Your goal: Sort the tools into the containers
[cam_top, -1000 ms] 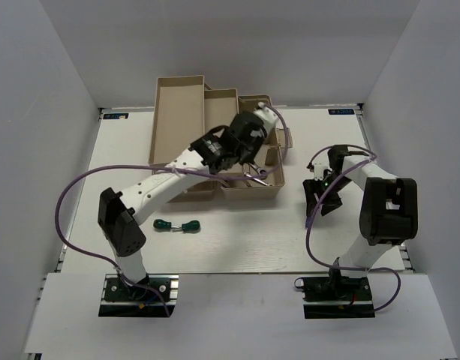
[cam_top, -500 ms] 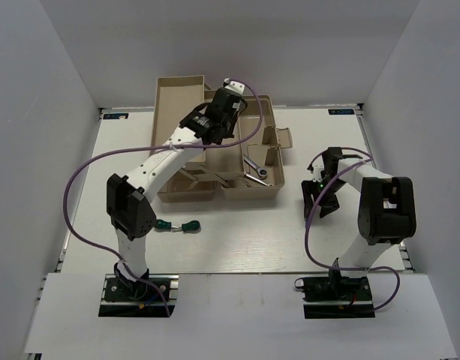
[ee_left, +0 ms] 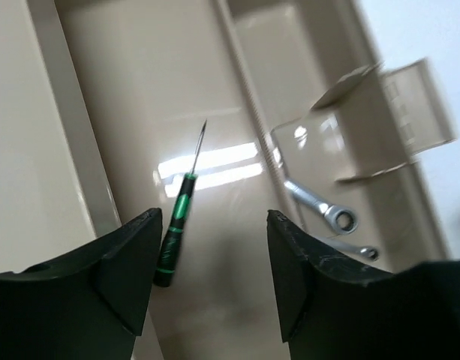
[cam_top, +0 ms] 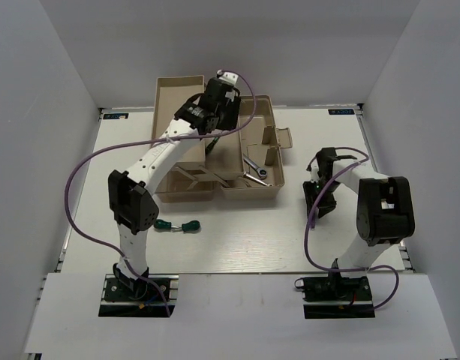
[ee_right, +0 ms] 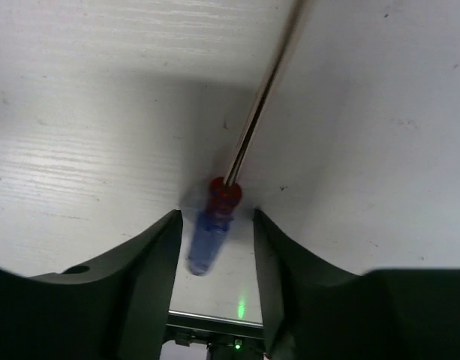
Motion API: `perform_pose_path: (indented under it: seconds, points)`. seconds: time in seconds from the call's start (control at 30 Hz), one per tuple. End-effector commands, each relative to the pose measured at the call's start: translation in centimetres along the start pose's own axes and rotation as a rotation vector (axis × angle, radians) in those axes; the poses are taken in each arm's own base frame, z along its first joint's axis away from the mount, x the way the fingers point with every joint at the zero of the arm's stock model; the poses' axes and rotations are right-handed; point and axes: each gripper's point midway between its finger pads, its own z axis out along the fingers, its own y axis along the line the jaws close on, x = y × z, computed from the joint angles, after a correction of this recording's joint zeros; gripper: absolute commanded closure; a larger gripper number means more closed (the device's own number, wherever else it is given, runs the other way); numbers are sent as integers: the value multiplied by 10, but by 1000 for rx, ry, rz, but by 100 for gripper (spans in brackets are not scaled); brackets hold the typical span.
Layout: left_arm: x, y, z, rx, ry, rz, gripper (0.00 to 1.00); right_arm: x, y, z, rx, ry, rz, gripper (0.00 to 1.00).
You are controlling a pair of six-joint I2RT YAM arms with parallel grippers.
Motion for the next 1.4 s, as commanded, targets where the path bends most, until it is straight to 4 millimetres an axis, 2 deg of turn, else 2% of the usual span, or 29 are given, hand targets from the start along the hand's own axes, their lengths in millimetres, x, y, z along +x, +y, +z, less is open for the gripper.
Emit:
perform_pose_path:
  seconds: [0.0,0.03,0.07,0.1,0.17,0.2,0.27,0.3,0.33,0.37,0.4,0.47,0.5,0.53,0.63,0.67,0.77,0.8,0.87,0.9,0.97,1.0,1.03,1.07,1.1,1.17,1.2,1.3,1.37]
  points:
    - [-57,-10,-49,83,-144,-33,31,4,-1,16,44,9,31,55]
    - [-69,-13,-65,98,-175,-37,31,6,-1,17,51,16,28,58]
    - [-81,-10,-87,117,-213,-47,31,5,0,18,56,14,44,72]
    - [-90,-8,-105,132,-245,-55,31,5,1,18,56,13,47,78]
    - [-75,1,-123,128,-225,-49,31,4,2,20,56,12,64,87]
    - [-59,11,-146,128,-219,-57,31,2,2,18,56,3,71,98]
    - [-37,22,-168,127,-214,-56,33,-3,2,15,49,-9,66,100]
    - [2,24,-161,128,-134,-53,38,-9,1,10,47,-23,53,100]
    - [11,32,-192,154,-165,-61,44,-23,3,-2,38,-76,38,100]
    - [30,30,-200,189,-136,-65,50,-29,4,-9,25,-101,21,100]
    - [71,31,-193,192,-44,-78,61,-46,9,-23,-9,-164,-40,100]
    - [107,32,-218,243,6,-106,66,-82,19,-70,-48,-357,-126,100]
    - [135,33,-215,242,70,-117,66,-91,33,-83,-116,-414,-179,100]
    - [148,32,-219,252,98,-156,66,-110,41,-119,-135,-530,-225,100]
    - [184,35,-232,254,165,-216,60,-114,68,-155,-249,-602,-324,100]
    - [193,36,-233,246,187,-226,58,-129,84,-186,-294,-670,-362,100]
    - [248,43,-222,169,340,-280,42,-142,122,-220,-440,-719,-414,100]
    - [263,44,-220,146,385,-304,40,-149,131,-233,-456,-750,-435,100]
    - [294,41,-211,113,474,-358,38,-155,170,-244,-550,-755,-483,100]
    - [296,38,-204,114,462,-389,36,-164,188,-250,-583,-767,-498,100]
    - [311,36,-196,93,479,-444,34,-174,211,-243,-646,-723,-487,100]
    - [304,35,-189,106,435,-463,32,-183,237,-252,-688,-725,-509,100]
    - [302,33,-185,111,421,-481,31,-190,246,-240,-705,-688,-499,100]
    - [304,32,-180,119,408,-472,31,-194,255,-246,-716,-697,-507,100]
    - [298,29,-174,129,389,-476,29,-198,272,-227,-718,-655,-523,100]
    - [293,26,-162,145,371,-432,29,-198,290,-224,-711,-658,-564,100]
    - [294,24,-159,154,371,-410,29,-205,293,-201,-698,-619,-555,100]
    - [288,24,-148,165,337,-343,29,-206,307,-184,-691,-575,-562,97]
    - [282,23,-145,179,316,-302,29,-205,309,-175,-673,-562,-566,81]
